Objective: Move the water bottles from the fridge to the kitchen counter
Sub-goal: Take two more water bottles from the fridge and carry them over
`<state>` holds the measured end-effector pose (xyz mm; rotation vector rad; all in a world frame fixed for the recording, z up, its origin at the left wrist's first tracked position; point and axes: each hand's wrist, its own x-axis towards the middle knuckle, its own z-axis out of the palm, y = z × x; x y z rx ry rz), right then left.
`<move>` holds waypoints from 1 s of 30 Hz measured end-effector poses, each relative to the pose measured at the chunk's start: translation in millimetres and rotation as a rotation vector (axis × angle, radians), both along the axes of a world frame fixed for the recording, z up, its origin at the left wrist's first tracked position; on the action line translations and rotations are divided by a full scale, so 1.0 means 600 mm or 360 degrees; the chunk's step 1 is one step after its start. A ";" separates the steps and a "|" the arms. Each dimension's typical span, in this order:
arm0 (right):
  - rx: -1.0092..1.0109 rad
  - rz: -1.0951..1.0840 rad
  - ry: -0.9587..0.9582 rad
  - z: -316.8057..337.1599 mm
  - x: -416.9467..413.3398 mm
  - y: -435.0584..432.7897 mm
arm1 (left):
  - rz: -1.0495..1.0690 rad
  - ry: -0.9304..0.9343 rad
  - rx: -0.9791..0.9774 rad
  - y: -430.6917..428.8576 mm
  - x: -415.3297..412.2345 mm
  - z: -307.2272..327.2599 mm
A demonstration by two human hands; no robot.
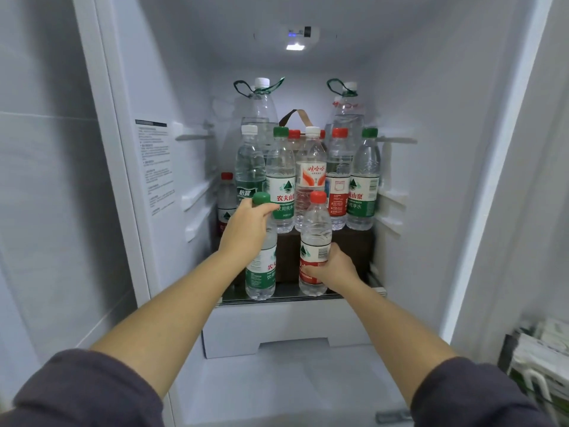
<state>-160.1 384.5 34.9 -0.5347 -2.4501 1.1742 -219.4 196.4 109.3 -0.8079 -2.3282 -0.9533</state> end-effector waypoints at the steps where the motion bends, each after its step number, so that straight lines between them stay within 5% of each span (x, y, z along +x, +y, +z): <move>1: -0.0007 -0.0006 0.0014 -0.002 -0.002 -0.001 | -0.0024 -0.0044 -0.0016 0.002 -0.007 -0.003; 4: 0.0020 -0.0054 0.0068 -0.008 -0.009 -0.008 | -0.0114 -0.0085 0.0004 0.004 -0.012 -0.017; 10: -0.0088 -0.0161 0.0311 -0.016 -0.018 -0.018 | 0.0032 -0.0226 0.0587 0.006 0.026 -0.113; 19: -0.0158 -0.0320 0.0413 -0.037 -0.028 -0.039 | 0.0314 -0.0590 0.0670 0.030 0.000 -0.159; 30: -0.0111 -0.0315 0.0640 -0.022 0.129 -0.082 | -0.0264 -0.0470 0.0740 0.003 0.098 -0.135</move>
